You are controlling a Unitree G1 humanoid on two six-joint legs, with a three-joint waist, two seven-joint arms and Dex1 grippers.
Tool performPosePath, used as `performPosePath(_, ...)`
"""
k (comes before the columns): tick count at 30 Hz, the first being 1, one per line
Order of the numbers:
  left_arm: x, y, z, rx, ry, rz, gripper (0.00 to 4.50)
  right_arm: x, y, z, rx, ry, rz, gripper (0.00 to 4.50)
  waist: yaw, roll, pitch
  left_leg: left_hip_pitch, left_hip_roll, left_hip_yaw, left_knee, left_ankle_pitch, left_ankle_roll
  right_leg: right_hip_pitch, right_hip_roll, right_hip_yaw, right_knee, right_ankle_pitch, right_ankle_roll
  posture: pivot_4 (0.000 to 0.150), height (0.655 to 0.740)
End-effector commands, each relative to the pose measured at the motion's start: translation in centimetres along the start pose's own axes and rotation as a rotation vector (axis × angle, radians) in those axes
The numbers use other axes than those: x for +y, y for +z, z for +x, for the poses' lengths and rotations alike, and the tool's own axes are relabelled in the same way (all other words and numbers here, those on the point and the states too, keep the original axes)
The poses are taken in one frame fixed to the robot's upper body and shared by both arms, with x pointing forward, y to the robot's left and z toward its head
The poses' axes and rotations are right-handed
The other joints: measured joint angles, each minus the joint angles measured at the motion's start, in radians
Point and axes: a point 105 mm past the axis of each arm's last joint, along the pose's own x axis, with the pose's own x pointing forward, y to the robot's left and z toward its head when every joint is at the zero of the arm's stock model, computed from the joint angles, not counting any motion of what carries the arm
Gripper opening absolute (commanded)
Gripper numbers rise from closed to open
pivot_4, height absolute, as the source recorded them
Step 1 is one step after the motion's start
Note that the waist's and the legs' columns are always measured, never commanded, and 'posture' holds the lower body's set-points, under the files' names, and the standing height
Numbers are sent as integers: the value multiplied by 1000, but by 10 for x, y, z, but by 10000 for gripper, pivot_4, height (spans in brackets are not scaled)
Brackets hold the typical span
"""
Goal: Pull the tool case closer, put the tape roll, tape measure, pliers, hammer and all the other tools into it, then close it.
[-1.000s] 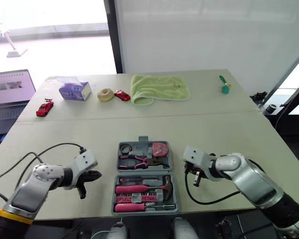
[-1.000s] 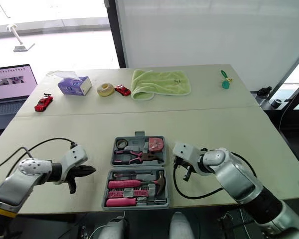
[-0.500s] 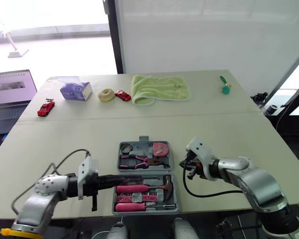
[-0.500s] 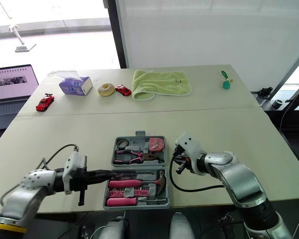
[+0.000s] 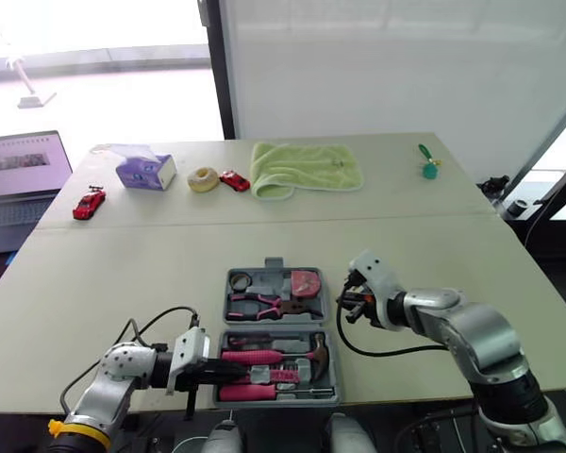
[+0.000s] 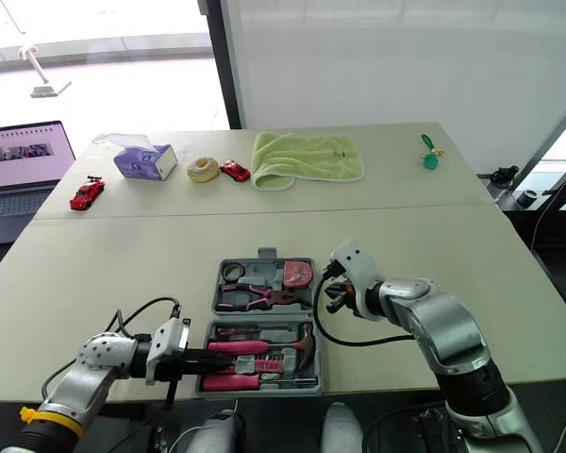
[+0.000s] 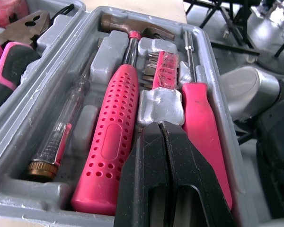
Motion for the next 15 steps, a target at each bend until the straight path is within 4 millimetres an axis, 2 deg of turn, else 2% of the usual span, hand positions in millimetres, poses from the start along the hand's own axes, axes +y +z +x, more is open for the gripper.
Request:
performPosePath(1, -15, -35, 1, 121, -41, -42, 0, -14, 23, -2, -96, -52, 112, 17927, 0, 5, -3, 1, 0, 0, 0, 0, 0, 1, 0, 0, 0, 0, 0, 1500, 7400)
performPosePath(2, -15, -37, 1, 122, -35, -46, 0, -13, 25, -1, -107, -44, 132, 22188, 0, 9, -6, 1, 0, 0, 0, 0, 0, 1, 0, 0, 0, 0, 0, 1500, 7400)
performPosePath(3, -15, -39, 1, 122, -35, -52, 0, -14, 27, 1, -118, -42, 167, 28273, 0, 11, -7, 1, 0, 0, 0, 0, 0, 1, 0, 0, 0, 0, 0, 1500, 7400)
performPosePath(7, -15, -45, 0, 130, -33, -56, 0, -15, 31, 7, -150, -20, 243, 44917, 1, 20, -13, 2, 0, 0, -2, 0, 0, 2, 0, 0, 0, 0, 0, 1500, 7400)
performPosePath(10, -17, -48, 1, 138, -40, -53, 0, -10, 30, 16, -152, 17, 298, 44917, -3, 26, -18, 3, 0, 0, -2, 0, 0, 3, 0, 0, 0, 0, 0, 1500, 7400)
performPosePath(15, -14, -39, 4, 123, -50, -28, 0, -12, 29, 35, -142, 20, 336, 44917, -9, 31, -22, 4, 0, 0, -4, 0, 0, 3, 0, 0, 0, 0, 1, 1500, 7400)
